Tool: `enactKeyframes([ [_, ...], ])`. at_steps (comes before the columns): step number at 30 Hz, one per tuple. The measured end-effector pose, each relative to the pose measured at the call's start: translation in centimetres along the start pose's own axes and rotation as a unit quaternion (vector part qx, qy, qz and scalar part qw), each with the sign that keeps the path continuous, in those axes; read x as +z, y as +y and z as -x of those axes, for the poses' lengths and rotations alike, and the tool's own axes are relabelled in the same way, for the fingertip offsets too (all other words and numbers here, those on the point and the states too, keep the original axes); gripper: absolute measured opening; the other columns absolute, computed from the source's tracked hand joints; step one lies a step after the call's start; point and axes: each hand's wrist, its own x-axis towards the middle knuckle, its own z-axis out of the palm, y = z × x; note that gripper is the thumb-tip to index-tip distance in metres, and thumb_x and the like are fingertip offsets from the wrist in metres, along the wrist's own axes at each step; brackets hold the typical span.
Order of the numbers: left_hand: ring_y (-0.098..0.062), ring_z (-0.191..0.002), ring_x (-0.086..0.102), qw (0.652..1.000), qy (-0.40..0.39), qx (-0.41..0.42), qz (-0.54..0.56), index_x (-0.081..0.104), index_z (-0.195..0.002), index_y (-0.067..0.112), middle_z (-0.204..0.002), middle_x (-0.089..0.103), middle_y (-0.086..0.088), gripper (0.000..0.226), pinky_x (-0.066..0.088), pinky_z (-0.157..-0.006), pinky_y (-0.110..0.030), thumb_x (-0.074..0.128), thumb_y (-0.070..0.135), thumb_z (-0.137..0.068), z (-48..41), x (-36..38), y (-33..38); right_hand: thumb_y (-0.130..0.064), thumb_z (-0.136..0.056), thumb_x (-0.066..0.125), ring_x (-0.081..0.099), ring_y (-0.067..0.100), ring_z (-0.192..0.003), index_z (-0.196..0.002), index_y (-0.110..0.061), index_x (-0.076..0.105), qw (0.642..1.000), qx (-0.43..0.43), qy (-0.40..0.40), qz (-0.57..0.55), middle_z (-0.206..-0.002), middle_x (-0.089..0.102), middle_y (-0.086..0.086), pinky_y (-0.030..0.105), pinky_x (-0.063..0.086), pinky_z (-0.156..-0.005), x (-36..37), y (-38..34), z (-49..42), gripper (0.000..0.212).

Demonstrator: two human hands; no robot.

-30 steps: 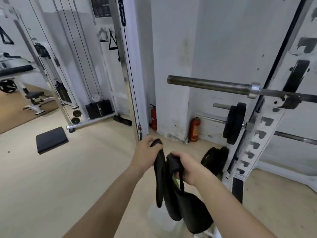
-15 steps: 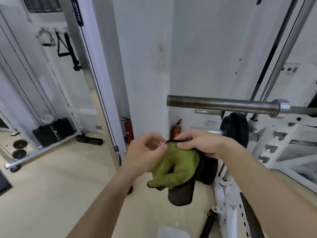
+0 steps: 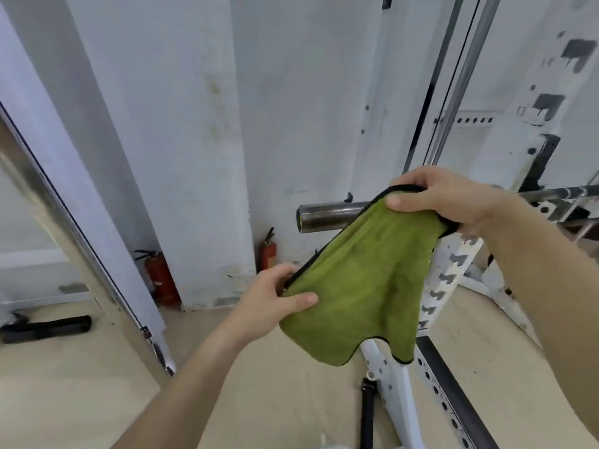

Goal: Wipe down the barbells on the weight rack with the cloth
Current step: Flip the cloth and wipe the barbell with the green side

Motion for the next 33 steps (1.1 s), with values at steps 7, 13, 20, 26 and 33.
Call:
enactKeyframes([
  [7, -0.002, -0.082, 0.068, 0.984, 0.100, 0.101, -0.107, 0.067, -0.094, 0.026, -0.090, 0.072, 0.009, 0.019, 0.051, -0.066, -0.015, 0.083, 0.027, -0.083, -8.6, -4.8, 9.3, -0.051, -0.069, 0.085, 0.071, 0.015, -0.080, -0.095, -0.021, 0.073, 0.964, 0.077, 0.162, 0.197, -0.090, 0.074, -0.003, 0.029, 0.056, -0.080, -6.6, -0.2, -3.8, 0.042],
  [13, -0.025, -0.126, 0.052, 0.850, 0.151, 0.042, -0.502, 0.053, -0.136, 0.031, -0.140, 0.054, 0.002, 0.050, 0.047, -0.099, -0.041, 0.056, 0.056, -0.093, -14.9, -2.3, 7.9, -0.052, -0.092, 0.061, 0.052, 0.035, -0.123, -0.134, -0.023, 0.059, 0.777, 0.154, 0.285, 0.539, -0.135, 0.058, 0.011, 0.046, 0.042, -0.104, -5.8, 5.5, -10.4, 0.051],
  [20, -0.029, -0.062, 0.058, 0.753, 0.189, 0.115, -0.620, 0.055, -0.079, 0.018, -0.070, 0.061, -0.001, 0.048, 0.034, -0.048, -0.030, 0.028, 0.053, -0.098, -15.1, 3.5, 1.8, -0.039, -0.105, 0.027, 0.062, 0.026, -0.077, -0.091, -0.019, 0.068, 0.759, -0.132, 0.332, 0.544, -0.084, 0.069, 0.000, 0.042, 0.043, -0.074, 2.9, 13.0, -11.4, 0.047],
  [26, -0.029, -0.046, 0.041, 0.702, 0.207, 0.138, -0.668, 0.038, -0.067, 0.019, -0.054, 0.050, -0.005, 0.042, 0.025, -0.049, -0.032, 0.028, 0.038, -0.102, -17.1, 6.6, 2.3, -0.041, -0.106, 0.025, 0.060, 0.027, -0.068, -0.084, -0.018, 0.066, 0.719, -0.211, 0.346, 0.565, -0.075, 0.066, 0.001, 0.039, 0.040, -0.066, -0.2, 15.4, -11.4, 0.052],
  [33, -0.029, -0.048, 0.051, 0.695, 0.176, 0.127, -0.685, 0.045, -0.071, 0.019, -0.057, 0.055, -0.006, 0.041, 0.024, -0.051, -0.032, 0.029, 0.039, -0.103, -22.0, 16.0, 4.0, -0.040, -0.104, 0.035, 0.063, 0.026, -0.073, -0.090, -0.016, 0.070, 0.690, -0.241, 0.384, 0.565, -0.080, 0.069, 0.001, 0.040, 0.047, -0.070, -10.0, 20.3, -8.1, 0.045],
])
